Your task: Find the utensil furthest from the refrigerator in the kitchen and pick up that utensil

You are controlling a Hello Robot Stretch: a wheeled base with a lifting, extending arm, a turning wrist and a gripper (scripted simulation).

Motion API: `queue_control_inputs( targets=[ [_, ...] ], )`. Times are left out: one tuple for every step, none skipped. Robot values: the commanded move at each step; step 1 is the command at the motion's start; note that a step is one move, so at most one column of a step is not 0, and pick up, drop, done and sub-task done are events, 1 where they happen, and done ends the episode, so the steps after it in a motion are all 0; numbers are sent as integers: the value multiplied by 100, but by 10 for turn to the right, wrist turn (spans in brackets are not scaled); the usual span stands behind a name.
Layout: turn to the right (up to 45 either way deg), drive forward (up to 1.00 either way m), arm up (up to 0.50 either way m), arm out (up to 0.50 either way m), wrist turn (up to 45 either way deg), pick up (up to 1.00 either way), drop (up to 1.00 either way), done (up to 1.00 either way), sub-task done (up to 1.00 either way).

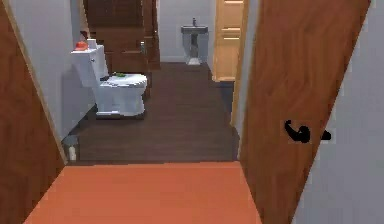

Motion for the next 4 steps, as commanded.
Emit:
queue_control_inputs(
  targets=[
    [0,100,0,0,0,0,0,0,0],
    [0,100,0,0,0,0,0,0,0],
    [30,0,0,0,0,0,0,0,0],
    [0,60,0,0,0,0,0,0,0]
  ],
)
